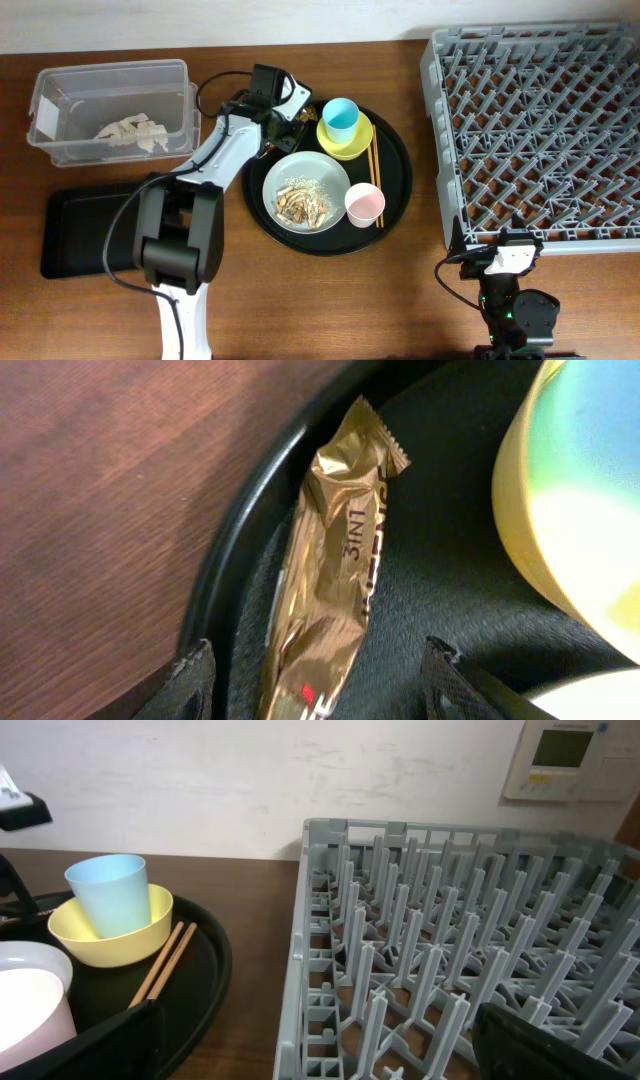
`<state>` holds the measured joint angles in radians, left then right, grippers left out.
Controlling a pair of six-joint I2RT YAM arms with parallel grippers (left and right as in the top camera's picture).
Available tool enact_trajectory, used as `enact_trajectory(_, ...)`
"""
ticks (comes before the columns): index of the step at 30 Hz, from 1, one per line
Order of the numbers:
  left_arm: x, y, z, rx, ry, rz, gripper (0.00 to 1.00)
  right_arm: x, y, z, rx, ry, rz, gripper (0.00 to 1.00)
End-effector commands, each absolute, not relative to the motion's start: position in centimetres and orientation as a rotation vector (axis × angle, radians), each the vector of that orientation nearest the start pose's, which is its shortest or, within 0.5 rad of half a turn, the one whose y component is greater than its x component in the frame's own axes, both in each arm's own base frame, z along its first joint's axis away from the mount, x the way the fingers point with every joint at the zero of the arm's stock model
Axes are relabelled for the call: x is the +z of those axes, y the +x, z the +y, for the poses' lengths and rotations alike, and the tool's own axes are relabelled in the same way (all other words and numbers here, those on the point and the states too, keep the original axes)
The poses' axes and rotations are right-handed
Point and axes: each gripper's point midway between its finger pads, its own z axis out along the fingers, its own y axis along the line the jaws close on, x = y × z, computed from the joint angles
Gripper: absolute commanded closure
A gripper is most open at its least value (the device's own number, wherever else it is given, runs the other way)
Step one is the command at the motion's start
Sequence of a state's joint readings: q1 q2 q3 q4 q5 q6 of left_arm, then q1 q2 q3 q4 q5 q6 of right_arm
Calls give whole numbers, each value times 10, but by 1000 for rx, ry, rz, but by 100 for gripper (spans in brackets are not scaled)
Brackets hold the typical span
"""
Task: Sort waste into correct bins and load items into the dishwasher rack
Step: 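Move the left gripper back and grasp the gold Lindt wrapper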
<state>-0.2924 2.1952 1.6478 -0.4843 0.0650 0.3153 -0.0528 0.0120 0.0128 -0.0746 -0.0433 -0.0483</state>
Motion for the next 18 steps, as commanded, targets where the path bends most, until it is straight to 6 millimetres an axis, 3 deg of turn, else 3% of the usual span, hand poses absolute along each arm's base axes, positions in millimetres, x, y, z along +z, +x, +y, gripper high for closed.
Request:
enact_trajectory(1,35,520,-169,-57,847,2453,39,156,246,-7,-40,-19,1649,2)
enact_trajectory(6,23,516,-187,-31,969,2415,41,156,246,-7,-40,-19,1649,2)
enact_trajectory(11,2,515,-183,3,974,2448,41,156,246,-7,-40,-19,1649,2)
enact_trajectory(18,7,528,-180,50,938,2411,48,156,246,-7,-40,-19,1649,2)
